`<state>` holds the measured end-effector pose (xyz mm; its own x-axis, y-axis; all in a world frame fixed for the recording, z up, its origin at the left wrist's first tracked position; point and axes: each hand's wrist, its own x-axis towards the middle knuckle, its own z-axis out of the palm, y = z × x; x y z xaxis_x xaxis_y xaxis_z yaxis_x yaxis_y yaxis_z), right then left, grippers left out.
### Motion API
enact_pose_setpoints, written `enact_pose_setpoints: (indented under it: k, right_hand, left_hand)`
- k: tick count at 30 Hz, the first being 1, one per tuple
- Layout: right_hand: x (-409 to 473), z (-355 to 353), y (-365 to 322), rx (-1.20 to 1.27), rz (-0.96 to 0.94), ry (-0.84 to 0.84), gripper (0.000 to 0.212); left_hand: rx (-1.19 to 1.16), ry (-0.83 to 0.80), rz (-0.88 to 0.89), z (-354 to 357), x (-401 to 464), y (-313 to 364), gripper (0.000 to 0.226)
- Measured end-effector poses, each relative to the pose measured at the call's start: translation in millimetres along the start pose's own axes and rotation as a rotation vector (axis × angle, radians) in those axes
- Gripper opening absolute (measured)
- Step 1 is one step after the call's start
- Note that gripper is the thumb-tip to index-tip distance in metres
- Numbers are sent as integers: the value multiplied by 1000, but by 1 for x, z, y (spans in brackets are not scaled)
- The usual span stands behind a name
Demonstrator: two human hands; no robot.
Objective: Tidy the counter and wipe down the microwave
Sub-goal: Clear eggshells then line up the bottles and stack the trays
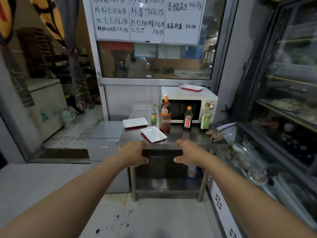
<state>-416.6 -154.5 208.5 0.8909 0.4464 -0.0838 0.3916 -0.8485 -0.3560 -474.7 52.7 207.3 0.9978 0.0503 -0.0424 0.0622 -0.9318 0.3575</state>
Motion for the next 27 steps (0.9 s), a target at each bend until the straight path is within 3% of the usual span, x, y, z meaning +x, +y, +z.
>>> enact_pose_setpoints:
  k: [10, 15, 27]
  right_hand:
    - [152, -31, 37, 5, -28, -12, 56]
    - [204, -30, 48, 27, -16, -14, 60]
    - [324, -31, 66, 98, 183, 77, 71]
  left_hand:
    - [-11, 14, -86, 0, 149, -13, 52]
    - [-2, -9, -86, 4, 211, -32, 56]
    - [0, -63, 65, -3, 370, -80, 60]
